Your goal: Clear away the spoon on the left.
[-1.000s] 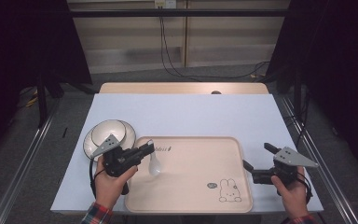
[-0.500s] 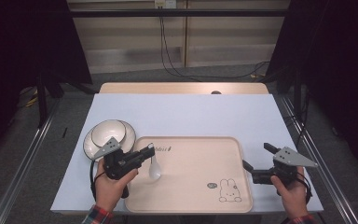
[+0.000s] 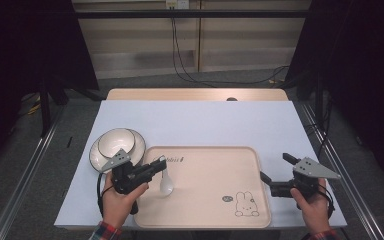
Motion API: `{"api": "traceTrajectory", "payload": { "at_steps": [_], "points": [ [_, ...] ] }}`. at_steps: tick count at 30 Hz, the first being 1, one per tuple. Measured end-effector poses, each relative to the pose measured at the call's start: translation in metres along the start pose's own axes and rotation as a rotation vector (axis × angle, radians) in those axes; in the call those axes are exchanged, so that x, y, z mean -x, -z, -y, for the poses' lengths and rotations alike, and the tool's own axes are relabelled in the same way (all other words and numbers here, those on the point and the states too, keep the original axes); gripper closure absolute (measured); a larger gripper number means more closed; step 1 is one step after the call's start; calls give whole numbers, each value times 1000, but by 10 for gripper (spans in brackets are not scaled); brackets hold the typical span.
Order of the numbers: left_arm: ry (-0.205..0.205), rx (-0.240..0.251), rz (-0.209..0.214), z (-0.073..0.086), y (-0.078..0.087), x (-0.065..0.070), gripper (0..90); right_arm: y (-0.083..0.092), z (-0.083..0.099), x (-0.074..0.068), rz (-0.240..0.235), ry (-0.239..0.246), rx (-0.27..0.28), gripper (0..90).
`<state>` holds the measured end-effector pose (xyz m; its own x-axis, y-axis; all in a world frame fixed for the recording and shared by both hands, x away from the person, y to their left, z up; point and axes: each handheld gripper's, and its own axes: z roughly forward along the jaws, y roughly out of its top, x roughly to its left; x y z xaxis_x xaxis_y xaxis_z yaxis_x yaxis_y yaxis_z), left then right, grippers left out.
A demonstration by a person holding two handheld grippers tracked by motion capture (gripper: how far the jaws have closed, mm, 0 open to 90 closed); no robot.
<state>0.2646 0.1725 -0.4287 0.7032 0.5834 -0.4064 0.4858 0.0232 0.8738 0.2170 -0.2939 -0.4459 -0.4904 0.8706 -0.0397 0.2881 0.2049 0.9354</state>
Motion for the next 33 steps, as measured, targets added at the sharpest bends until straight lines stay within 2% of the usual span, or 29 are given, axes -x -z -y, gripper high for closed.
{"api": "traceTrajectory", "payload": {
  "at_steps": [4, 8, 18, 23, 30, 33],
  "points": [
    [6, -7, 5, 2, -1, 1, 856, 0, 0, 0, -5, -1, -2, 4],
    [9, -16, 30, 4, -4, 2, 856, -1, 0, 1, -5, 1, -2, 4],
    [24, -30, 34, 6, -4, 1, 856, -2, 0, 1, -11, 7, -7, 4],
    [48, -26, 53, 8, -6, 1, 856, -3, 0, 1, -6, 3, -5, 4],
    [69, -20, 53, 9, -10, -6, 851, -4, 0, 1, -15, 2, -7, 5],
    [62, -21, 45, 9, -11, -10, 845, -4, 0, 2, -10, -2, -5, 5]
  ]
}}
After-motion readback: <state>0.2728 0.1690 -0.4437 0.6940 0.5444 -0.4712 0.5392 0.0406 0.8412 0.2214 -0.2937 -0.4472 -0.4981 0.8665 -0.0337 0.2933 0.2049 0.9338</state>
